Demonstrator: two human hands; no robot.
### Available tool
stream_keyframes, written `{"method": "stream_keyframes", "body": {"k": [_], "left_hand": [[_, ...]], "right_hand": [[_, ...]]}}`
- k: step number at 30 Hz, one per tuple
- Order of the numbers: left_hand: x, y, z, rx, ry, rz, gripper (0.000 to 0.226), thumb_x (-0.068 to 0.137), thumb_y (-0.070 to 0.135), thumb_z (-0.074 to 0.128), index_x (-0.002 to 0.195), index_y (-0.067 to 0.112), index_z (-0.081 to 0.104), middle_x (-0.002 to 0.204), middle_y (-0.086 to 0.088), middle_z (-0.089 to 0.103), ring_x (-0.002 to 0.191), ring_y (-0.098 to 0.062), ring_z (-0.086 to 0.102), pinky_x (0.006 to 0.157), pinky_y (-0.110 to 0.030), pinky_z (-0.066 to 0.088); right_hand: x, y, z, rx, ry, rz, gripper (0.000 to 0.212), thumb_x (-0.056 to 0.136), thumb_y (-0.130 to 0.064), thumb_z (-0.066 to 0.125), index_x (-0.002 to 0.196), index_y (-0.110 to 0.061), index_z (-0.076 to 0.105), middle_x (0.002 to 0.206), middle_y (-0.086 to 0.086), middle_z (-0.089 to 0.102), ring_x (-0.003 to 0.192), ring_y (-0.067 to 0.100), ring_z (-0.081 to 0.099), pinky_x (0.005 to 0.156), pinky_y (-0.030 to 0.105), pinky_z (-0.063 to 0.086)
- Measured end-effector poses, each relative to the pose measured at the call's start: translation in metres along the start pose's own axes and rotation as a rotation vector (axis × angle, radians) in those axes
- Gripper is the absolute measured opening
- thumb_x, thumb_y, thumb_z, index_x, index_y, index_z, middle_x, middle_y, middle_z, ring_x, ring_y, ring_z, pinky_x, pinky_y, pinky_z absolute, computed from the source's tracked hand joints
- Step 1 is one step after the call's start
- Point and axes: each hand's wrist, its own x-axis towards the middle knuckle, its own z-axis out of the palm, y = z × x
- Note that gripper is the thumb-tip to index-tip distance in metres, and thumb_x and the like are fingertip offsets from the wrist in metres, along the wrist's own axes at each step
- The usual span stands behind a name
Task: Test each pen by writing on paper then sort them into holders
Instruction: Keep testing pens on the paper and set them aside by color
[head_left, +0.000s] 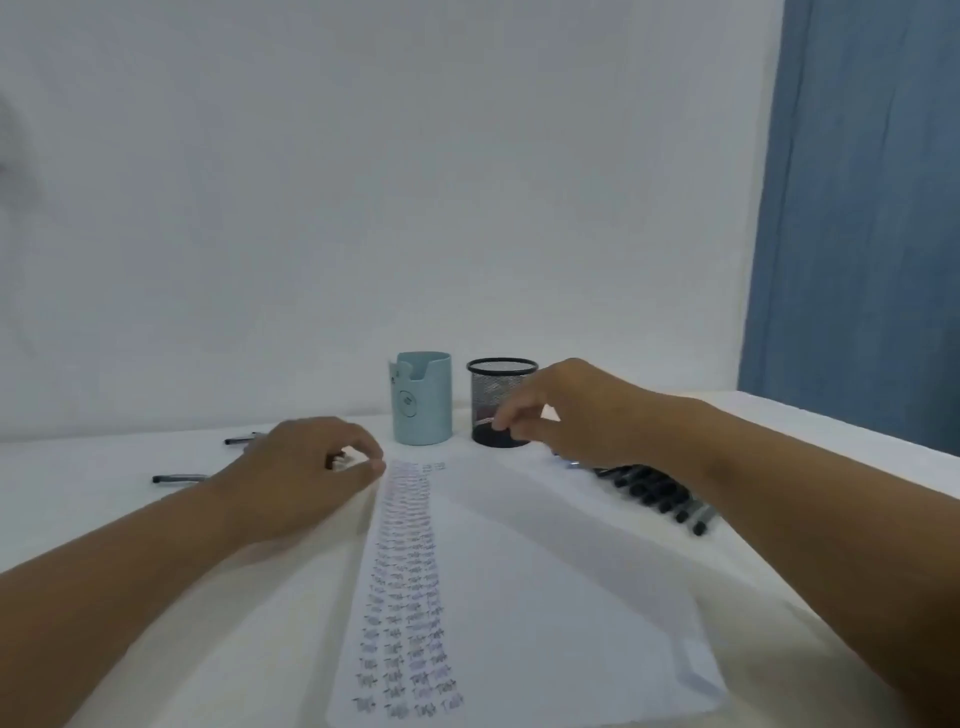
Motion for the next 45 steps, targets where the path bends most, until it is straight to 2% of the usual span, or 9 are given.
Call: {"method": "stream_keyframes", "body": {"k": [7, 14, 20, 23, 28, 31, 34, 39, 45], "left_hand": [[0.006, -0.044, -0.053, 0.260, -0.138, -0.127, 0.037, 0.081, 0.004, 0.059, 0.090, 0.039, 0.069, 0.104, 0.017, 0.064, 0.085, 0.000, 0.056, 0.076, -0.018, 0.045], [0.009, -0.074, -0.054, 0.364, -0.201, -0.158, 0.018, 0.090, 0.022, 0.067, 0.098, 0.038, 0.064, 0.102, 0.018, 0.059, 0.078, 0.006, 0.050, 0.065, -0.006, 0.034], [0.014, -0.086, -0.041, 0.371, -0.147, -0.101, 0.010, 0.095, 0.026, 0.067, 0.097, 0.036, 0.067, 0.093, 0.013, 0.057, 0.078, 0.005, 0.047, 0.069, -0.004, 0.034], [0.018, -0.081, -0.037, 0.246, 0.068, -0.009, 0.029, 0.094, 0.016, 0.067, 0.083, 0.042, 0.062, 0.084, 0.013, 0.059, 0.071, 0.004, 0.052, 0.067, -0.009, 0.035], [0.017, -0.035, -0.038, -0.485, 0.604, -0.144, 0.006, 0.099, 0.020, 0.061, 0.093, 0.020, 0.064, 0.080, 0.004, 0.066, 0.065, -0.004, 0.059, 0.068, -0.016, 0.045], [0.014, -0.012, -0.038, -1.002, 0.607, -0.276, 0.013, 0.100, 0.020, 0.060, 0.089, 0.013, 0.063, 0.083, -0.001, 0.069, 0.073, -0.010, 0.067, 0.071, -0.024, 0.053], [0.010, -0.003, -0.025, -1.203, 0.451, -0.310, 0.008, 0.099, 0.008, 0.060, 0.092, 0.005, 0.063, 0.084, -0.007, 0.074, 0.077, -0.018, 0.071, 0.070, -0.022, 0.059], [0.001, 0.000, -0.008, -0.923, 0.221, -0.309, 0.004, 0.092, 0.002, 0.066, 0.093, 0.005, 0.067, 0.087, -0.014, 0.077, 0.080, -0.023, 0.072, 0.077, -0.028, 0.060], [-0.006, 0.005, -0.001, -0.766, 0.176, -0.235, 0.013, 0.082, -0.001, 0.077, 0.092, 0.004, 0.071, 0.086, -0.012, 0.078, 0.085, -0.020, 0.072, 0.094, -0.041, 0.055]], "right_hand": [[0.060, -0.036, 0.051, -0.067, -0.160, -0.118, 0.016, 0.095, -0.029, 0.064, 0.107, -0.028, 0.075, 0.089, -0.019, 0.064, 0.080, -0.003, 0.056, 0.077, 0.017, 0.042], [0.081, -0.036, 0.082, -0.163, -0.142, -0.160, 0.018, 0.095, -0.044, 0.060, 0.090, -0.029, 0.068, 0.084, -0.012, 0.066, 0.079, 0.007, 0.058, 0.076, 0.032, 0.052], [0.073, -0.024, 0.097, -0.014, -0.018, -0.179, 0.010, 0.094, -0.038, 0.062, 0.089, -0.031, 0.068, 0.086, -0.016, 0.065, 0.075, -0.002, 0.054, 0.070, 0.021, 0.041], [0.070, -0.025, 0.096, -0.014, -0.001, -0.172, 0.011, 0.094, -0.036, 0.062, 0.094, -0.029, 0.071, 0.091, -0.014, 0.067, 0.075, -0.003, 0.052, 0.073, 0.020, 0.042], [0.063, -0.029, 0.096, 0.004, 0.108, -0.121, 0.016, 0.096, -0.039, 0.058, 0.092, -0.030, 0.070, 0.080, -0.017, 0.064, 0.074, -0.001, 0.055, 0.074, 0.028, 0.048], [0.059, -0.039, 0.094, 0.414, 0.201, 0.000, 0.031, 0.100, -0.044, 0.051, 0.089, -0.023, 0.071, 0.077, -0.005, 0.069, 0.070, 0.014, 0.059, 0.069, 0.034, 0.049], [0.057, -0.053, 0.086, 1.006, 0.110, 0.188, 0.046, 0.104, -0.051, 0.036, 0.113, -0.020, 0.069, 0.080, 0.008, 0.074, 0.065, 0.020, 0.061, 0.065, 0.029, 0.046], [0.058, -0.058, 0.069, 1.541, 0.107, 0.344, 0.049, 0.106, -0.048, 0.033, 0.117, -0.012, 0.063, 0.076, 0.008, 0.071, 0.056, 0.021, 0.061, 0.065, 0.032, 0.045], [0.056, -0.056, 0.063, 1.716, 0.020, 0.381, 0.045, 0.103, -0.044, 0.039, 0.101, -0.015, 0.074, 0.080, 0.012, 0.073, 0.058, 0.023, 0.065, 0.059, 0.028, 0.049]]}}
